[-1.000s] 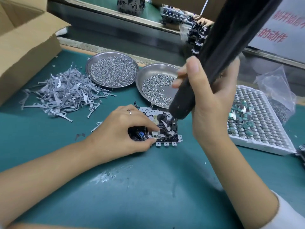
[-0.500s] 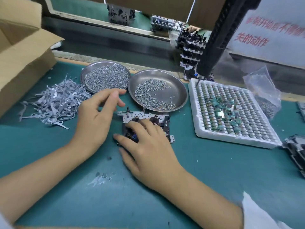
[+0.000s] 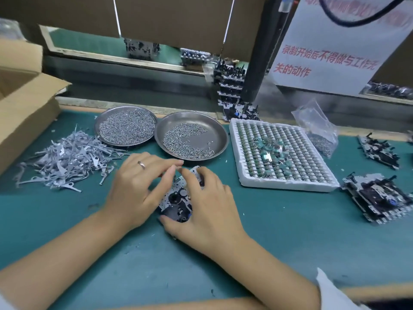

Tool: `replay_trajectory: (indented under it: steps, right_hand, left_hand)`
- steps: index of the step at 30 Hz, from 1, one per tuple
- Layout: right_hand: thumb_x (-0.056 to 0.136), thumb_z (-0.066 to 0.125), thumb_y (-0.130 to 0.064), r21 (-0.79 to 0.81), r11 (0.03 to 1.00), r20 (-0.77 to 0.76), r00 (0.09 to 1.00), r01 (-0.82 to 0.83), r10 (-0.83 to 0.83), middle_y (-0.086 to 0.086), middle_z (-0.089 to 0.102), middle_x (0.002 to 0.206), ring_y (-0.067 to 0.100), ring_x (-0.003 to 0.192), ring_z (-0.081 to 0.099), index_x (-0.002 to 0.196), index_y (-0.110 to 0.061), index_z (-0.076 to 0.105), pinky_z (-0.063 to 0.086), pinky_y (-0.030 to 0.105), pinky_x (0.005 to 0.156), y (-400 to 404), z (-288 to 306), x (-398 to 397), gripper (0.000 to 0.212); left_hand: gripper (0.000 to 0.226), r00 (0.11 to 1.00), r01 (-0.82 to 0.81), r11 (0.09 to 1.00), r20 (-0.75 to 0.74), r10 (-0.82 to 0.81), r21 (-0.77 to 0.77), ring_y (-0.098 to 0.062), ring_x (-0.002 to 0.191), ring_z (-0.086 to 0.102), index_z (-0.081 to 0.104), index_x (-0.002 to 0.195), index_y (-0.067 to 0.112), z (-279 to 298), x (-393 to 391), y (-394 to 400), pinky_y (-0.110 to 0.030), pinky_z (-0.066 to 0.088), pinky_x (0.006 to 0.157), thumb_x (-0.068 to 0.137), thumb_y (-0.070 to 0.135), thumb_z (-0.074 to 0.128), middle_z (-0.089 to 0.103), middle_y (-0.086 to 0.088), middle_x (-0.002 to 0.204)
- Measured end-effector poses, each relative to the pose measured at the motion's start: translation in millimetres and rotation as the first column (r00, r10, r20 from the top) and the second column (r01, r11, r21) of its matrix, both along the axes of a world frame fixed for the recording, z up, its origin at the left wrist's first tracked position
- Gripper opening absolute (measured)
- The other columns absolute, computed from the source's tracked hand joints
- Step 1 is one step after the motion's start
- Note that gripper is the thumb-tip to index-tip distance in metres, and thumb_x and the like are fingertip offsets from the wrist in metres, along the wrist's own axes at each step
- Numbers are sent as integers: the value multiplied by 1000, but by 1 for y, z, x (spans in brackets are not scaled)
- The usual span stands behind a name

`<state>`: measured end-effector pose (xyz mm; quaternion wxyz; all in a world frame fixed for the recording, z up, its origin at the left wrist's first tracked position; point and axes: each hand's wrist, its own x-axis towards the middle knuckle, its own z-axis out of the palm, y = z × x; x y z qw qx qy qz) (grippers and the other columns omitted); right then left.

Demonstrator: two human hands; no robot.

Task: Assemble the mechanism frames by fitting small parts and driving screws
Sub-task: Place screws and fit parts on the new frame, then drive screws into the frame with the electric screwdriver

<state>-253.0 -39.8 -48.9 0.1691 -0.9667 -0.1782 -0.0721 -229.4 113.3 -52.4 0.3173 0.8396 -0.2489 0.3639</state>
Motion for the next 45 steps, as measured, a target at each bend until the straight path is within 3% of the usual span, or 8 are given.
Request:
replay_trajectory:
  steps: [11,16,24,29,32,37,40,45]
  right_hand:
    - [63,59,-69,-73,997,-35,999,-7,4,-9,43,122,21,109,45,138,-45,33,35,36,97,-60,23,-32,82]
    - [61,60,-68,21,967,30,967,254,-255,-9,49,122,19,111,49,133,-41,49,41,38,96,-149,54,-31,77]
    - [71,70,-53,-97,721,50,726,687,-685,6,48,133,34,119,46,133,-37,50,35,44,98,-292,67,20,68]
    - [79,65,-52,-158,710,-30,715,686,-698,10,39,145,34,133,31,141,-28,44,29,51,106,-311,58,39,70]
    - [82,65,-43,-218,699,121,730,681,-673,16,29,150,34,138,21,145,-16,37,20,54,109,-289,54,39,74]
    - [87,65,-17,162,953,221,931,258,-290,10,58,123,25,115,53,116,-7,67,41,35,95,-184,40,24,31]
    - [90,58,-19,85,991,182,976,107,-121,0,62,101,21,96,57,106,-13,68,47,35,79,-127,28,27,20]
    - [79,57,-4,243,878,242,851,412,-466,0,52,75,24,72,45,79,-13,53,35,34,55,-145,18,22,9]
  left_hand:
    - [20,953,105,969,255,-163,224,-21,71,54,65,107,8,0,-13,-11,-36,39,71,94,14,50,69,-6,85]
    - [27,962,56,974,251,-112,221,-20,71,51,73,96,1,-1,-11,-12,-37,40,70,92,14,50,69,-6,80]
    - [31,964,67,955,229,-137,288,-26,66,61,75,94,2,-2,-14,-26,-39,42,68,93,18,48,69,-6,82]
    - [31,974,49,964,202,-104,260,-29,64,60,74,95,2,-3,-14,-22,-40,42,67,93,19,48,69,-6,82]
    - [32,980,39,965,180,-88,259,-29,65,61,74,95,2,-3,-13,-22,-40,42,68,93,20,47,69,-5,82]
    - [30,986,34,970,150,-72,239,-26,66,60,74,96,3,-4,-12,-19,-41,43,67,94,19,48,69,-4,84]
    - [29,990,11,976,138,-42,216,-26,66,60,74,95,3,-3,-12,-17,-41,44,66,93,18,49,69,-4,84]
    - [28,990,-2,978,139,-28,210,-23,64,57,74,95,4,-1,-12,-12,-38,43,63,93,18,50,69,-3,82]
